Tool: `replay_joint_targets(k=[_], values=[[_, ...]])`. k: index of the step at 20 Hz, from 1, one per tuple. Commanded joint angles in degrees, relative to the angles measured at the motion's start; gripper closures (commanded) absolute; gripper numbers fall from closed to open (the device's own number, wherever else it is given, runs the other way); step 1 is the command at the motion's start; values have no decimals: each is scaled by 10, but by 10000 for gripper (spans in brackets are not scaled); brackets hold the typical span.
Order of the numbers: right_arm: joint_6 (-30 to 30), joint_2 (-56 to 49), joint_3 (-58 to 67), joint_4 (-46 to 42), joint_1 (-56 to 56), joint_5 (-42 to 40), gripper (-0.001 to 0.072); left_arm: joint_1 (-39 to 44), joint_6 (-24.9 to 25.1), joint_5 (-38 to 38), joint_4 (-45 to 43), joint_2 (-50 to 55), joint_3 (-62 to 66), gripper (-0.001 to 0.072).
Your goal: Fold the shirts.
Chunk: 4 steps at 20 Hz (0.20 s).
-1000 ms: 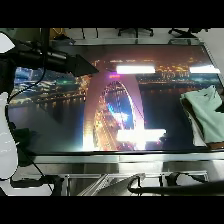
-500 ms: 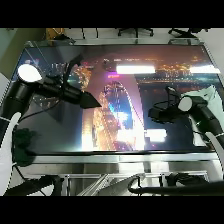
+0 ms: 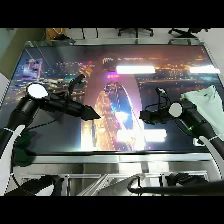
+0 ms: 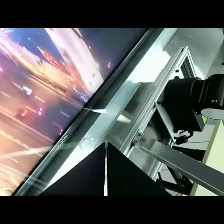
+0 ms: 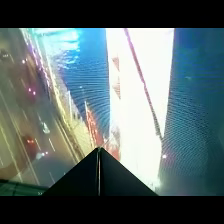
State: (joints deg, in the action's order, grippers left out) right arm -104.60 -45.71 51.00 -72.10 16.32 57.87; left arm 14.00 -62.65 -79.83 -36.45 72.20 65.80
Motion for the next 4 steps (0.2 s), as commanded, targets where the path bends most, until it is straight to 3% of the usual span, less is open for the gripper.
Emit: replay_joint_targets(k=[1,4], values=[[0,0,0,4,2,-4,693,0,1,14,1,-2,-5,694],[0,0,0,4,2,-4,692,0,1,14,1,-2,-5,694]])
